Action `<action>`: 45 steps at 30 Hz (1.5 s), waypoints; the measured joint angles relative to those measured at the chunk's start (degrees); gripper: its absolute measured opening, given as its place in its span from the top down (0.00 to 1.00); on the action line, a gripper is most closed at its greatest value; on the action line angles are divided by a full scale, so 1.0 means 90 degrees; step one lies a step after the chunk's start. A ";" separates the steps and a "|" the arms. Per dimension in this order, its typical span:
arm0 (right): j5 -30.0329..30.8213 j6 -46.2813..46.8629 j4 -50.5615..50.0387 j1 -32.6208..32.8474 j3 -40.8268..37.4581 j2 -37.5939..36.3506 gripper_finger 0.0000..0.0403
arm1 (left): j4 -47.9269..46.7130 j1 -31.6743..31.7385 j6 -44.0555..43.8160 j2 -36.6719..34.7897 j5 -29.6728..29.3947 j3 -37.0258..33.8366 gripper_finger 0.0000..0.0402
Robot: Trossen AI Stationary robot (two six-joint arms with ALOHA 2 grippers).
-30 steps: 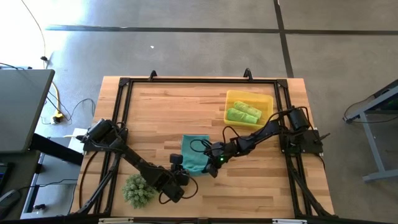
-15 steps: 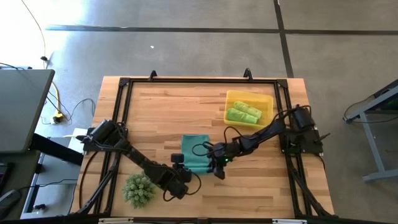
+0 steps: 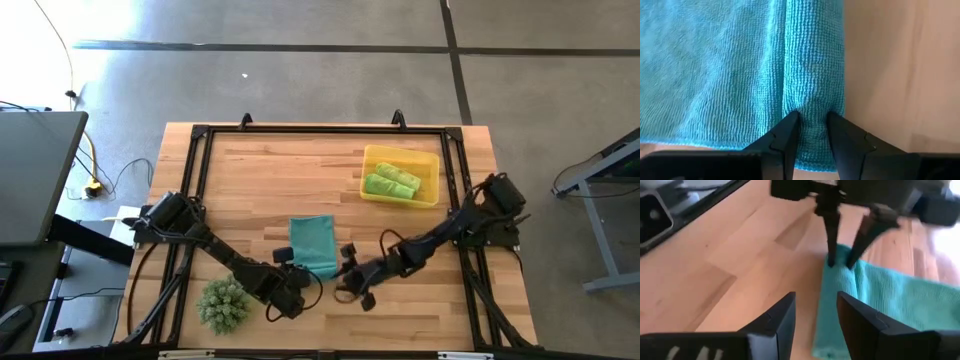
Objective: Roll microfiber towels into tight, uniform cylinder then place into a basket
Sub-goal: Roll the blue towel
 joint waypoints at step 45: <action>-0.0877 0.3827 -0.0531 -0.0575 0.0039 0.0860 0.99 | 0.0429 -0.0297 0.0547 -0.0941 -0.0476 0.0158 0.75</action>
